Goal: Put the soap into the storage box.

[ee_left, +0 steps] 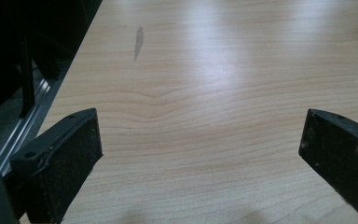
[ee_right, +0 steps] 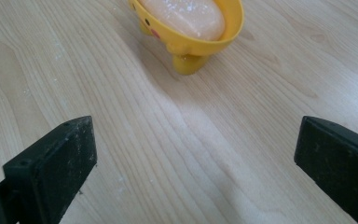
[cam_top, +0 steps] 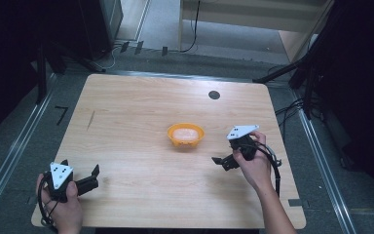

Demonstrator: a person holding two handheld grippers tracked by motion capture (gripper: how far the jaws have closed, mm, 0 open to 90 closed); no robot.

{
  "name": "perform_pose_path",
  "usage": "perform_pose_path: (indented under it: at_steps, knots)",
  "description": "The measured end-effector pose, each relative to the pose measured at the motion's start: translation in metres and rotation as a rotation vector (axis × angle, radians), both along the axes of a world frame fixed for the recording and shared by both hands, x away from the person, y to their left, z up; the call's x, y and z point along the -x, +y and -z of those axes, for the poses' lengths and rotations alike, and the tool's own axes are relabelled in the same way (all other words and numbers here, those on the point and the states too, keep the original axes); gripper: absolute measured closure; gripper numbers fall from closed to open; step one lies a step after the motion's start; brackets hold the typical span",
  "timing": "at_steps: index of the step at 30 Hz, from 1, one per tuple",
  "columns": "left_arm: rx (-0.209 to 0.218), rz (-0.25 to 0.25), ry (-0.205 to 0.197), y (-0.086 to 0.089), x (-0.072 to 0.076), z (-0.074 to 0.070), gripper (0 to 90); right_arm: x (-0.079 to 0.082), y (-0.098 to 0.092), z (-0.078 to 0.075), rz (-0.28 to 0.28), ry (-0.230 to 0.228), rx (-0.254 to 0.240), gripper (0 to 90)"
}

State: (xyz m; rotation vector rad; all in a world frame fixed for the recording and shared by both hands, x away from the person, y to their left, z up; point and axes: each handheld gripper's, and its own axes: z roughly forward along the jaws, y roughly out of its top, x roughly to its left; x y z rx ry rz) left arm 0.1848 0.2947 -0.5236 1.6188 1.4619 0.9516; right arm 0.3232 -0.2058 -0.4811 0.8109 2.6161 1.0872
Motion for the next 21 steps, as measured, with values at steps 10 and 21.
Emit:
perform_pose_path:
  at_steps: [10,21]
  knots:
    - [-0.001,-0.002,0.000,0.000,0.000,0.000,0.0,0.022,-0.017,0.014,0.041,0.007,-0.021,0.0]
    - [0.001,-0.005,-0.002,0.000,0.000,0.000,0.1,0.047,-0.044,0.031,0.086,0.019,-0.044,0.0]
